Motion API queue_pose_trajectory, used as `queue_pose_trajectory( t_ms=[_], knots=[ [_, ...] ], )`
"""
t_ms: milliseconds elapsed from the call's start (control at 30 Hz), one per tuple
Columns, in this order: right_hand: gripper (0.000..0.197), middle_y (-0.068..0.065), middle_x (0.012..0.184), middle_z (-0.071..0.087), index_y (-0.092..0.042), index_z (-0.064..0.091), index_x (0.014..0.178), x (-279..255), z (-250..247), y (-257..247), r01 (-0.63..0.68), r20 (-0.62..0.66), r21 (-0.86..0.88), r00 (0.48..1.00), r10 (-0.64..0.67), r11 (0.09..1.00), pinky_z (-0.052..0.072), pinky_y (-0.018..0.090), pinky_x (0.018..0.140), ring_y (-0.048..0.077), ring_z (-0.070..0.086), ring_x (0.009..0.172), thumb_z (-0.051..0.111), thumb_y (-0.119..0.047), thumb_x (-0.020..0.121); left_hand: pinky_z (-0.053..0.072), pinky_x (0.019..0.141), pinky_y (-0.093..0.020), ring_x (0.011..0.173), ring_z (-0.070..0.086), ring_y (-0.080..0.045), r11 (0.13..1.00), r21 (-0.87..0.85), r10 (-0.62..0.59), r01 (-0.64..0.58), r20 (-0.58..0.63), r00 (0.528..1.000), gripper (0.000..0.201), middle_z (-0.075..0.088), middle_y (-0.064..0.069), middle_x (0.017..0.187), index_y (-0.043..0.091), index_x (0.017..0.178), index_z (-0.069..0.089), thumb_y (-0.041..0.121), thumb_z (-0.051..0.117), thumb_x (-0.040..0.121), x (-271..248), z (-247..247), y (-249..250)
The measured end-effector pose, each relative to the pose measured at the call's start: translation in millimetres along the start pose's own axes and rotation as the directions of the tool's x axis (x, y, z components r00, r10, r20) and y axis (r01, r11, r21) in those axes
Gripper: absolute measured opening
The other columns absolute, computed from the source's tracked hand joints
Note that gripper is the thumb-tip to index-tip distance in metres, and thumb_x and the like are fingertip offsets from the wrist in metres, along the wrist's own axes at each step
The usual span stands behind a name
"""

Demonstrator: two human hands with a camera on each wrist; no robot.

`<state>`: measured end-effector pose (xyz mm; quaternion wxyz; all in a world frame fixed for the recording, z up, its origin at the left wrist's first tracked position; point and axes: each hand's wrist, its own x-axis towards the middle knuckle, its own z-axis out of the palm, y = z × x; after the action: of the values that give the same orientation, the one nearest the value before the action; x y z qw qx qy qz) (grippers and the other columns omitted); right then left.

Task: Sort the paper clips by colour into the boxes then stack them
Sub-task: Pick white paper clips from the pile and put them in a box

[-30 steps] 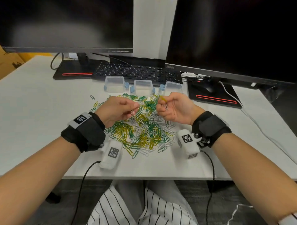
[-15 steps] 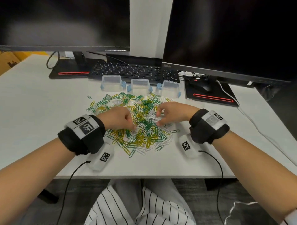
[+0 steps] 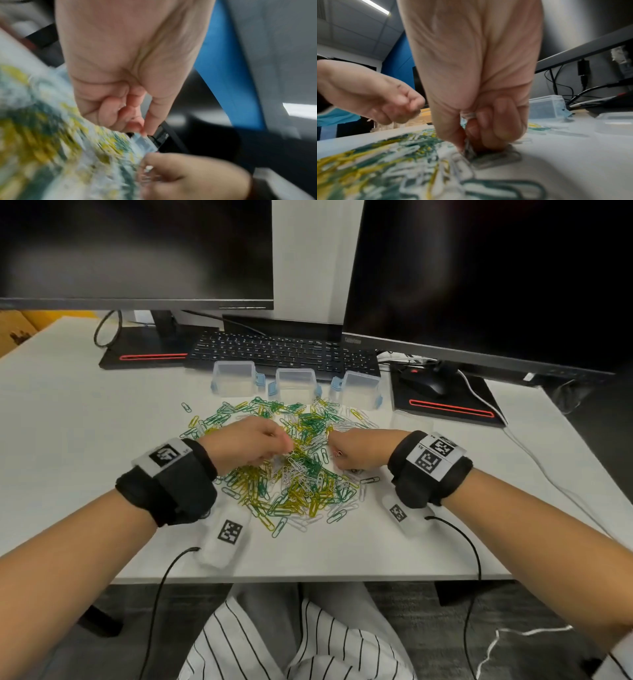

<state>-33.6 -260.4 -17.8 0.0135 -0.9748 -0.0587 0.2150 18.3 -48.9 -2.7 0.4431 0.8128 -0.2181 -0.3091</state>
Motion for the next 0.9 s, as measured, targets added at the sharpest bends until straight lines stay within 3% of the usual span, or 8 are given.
queue_pose_trajectory(
  t_ms=[100, 200, 300, 400, 567, 667, 733, 900],
  knots=[
    [0.022, 0.007, 0.09, 0.051, -0.01, 0.044, 0.106, -0.4, 3.1, 2.3, 0.021, -0.03, -0.001, 0.999, -0.021, 1.0, 0.038, 0.033, 0.066, 0.025, 0.049, 0.08, 0.054, -0.026, 0.094, 0.039, 0.048, -0.016, 0.059, 0.04, -0.008, 0.727, -0.657, -0.057, 0.199, 0.231, 0.971, 0.006, 0.05, 0.002, 0.073, 0.01, 0.09, 0.056, 0.015, 0.054, 0.094, 0.1, 3.1, -0.7],
    [0.015, 0.006, 0.088, 0.052, -0.012, 0.045, 0.1, -0.8, 4.7, 7.1, 0.035, -0.061, 0.026, 0.998, -0.033, 0.999, 0.038, 0.032, 0.065, 0.025, 0.049, 0.078, 0.053, -0.022, 0.093, 0.044, 0.051, -0.016, 0.065, 0.045, -0.009, 0.457, -0.85, -0.105, 0.263, 0.242, 0.965, 0.011, 0.055, -0.005, 0.08, 0.006, 0.097, 0.059, 0.013, 0.052, 0.092, 2.8, 10.2, -6.4],
    [0.006, 0.002, 0.085, 0.055, -0.014, 0.051, 0.092, -3.8, -4.3, 17.0, 0.058, -0.113, 0.122, 0.993, -0.044, 0.991, 0.04, 0.029, 0.065, 0.021, 0.05, 0.078, 0.05, -0.02, 0.095, 0.056, 0.065, -0.024, 0.083, 0.059, -0.019, 0.311, -0.911, -0.138, 0.27, 0.238, 0.961, 0.024, 0.061, -0.015, 0.102, -0.001, 0.11, 0.058, 0.014, 0.052, 0.092, 2.7, 18.4, -9.1],
    [0.016, -0.004, 0.076, 0.053, -0.01, 0.055, 0.098, -11.9, -25.3, 15.6, 0.074, -0.158, 0.332, 0.987, -0.022, 0.94, 0.04, 0.014, 0.053, 0.013, 0.048, 0.066, 0.047, -0.023, 0.099, 0.056, 0.084, -0.038, 0.11, 0.06, -0.032, 0.276, -0.911, -0.14, 0.305, 0.276, 0.951, 0.037, 0.06, -0.024, 0.121, -0.005, 0.119, 0.055, 0.022, 0.051, 0.095, 3.5, 24.5, -6.5],
    [0.024, -0.004, 0.09, 0.066, -0.015, 0.059, 0.115, -18.2, -55.9, -22.5, 0.227, -0.14, 0.459, 0.973, -0.182, 0.859, 0.054, 0.024, 0.065, 0.01, 0.061, 0.069, 0.05, -0.031, 0.099, 0.054, 0.087, -0.045, 0.114, 0.058, -0.037, 0.18, -0.916, -0.052, 0.359, 0.356, 0.933, 0.048, 0.057, -0.025, 0.127, -0.009, 0.126, 0.049, 0.03, 0.04, 0.1, 7.0, 34.5, 1.0],
    [0.025, -0.002, 0.104, 0.067, -0.018, 0.057, 0.123, -18.4, -63.5, -31.0, 0.257, -0.18, 0.491, 0.965, -0.191, 0.833, 0.058, 0.026, 0.076, 0.01, 0.07, 0.084, 0.05, -0.027, 0.1, 0.06, 0.07, -0.038, 0.097, 0.062, -0.03, 0.023, -0.939, -0.053, 0.343, 0.341, 0.939, 0.037, 0.06, -0.021, 0.111, -0.001, 0.122, 0.05, 0.024, 0.033, 0.102, 10.6, 38.5, 4.2],
    [0.024, 0.001, 0.103, 0.067, -0.015, 0.059, 0.121, -18.1, -65.2, -20.8, 0.195, -0.22, 0.462, 0.97, -0.101, 0.865, 0.06, 0.03, 0.075, 0.013, 0.071, 0.084, 0.051, -0.022, 0.099, 0.056, 0.054, -0.023, 0.076, 0.059, -0.02, 0.017, -0.945, -0.135, 0.328, 0.323, 0.937, 0.025, 0.061, -0.019, 0.088, 0.001, 0.107, 0.054, 0.017, 0.036, 0.101, 11.2, 38.2, 2.4],
    [0.037, 0.001, 0.111, 0.063, -0.014, 0.062, 0.119, -18.3, -29.8, 17.9, -0.135, -0.043, 0.032, 0.99, 0.136, 0.99, 0.048, 0.029, 0.082, 0.021, 0.061, 0.098, 0.065, -0.035, 0.089, 0.019, 0.033, -0.013, 0.04, 0.032, -0.005, 0.261, -0.916, -0.22, 0.305, 0.251, 0.943, 0.026, 0.037, 0.004, 0.057, 0.014, 0.074, 0.042, 0.019, 0.039, 0.1, 9.7, 25.1, -6.1]
  ],
)
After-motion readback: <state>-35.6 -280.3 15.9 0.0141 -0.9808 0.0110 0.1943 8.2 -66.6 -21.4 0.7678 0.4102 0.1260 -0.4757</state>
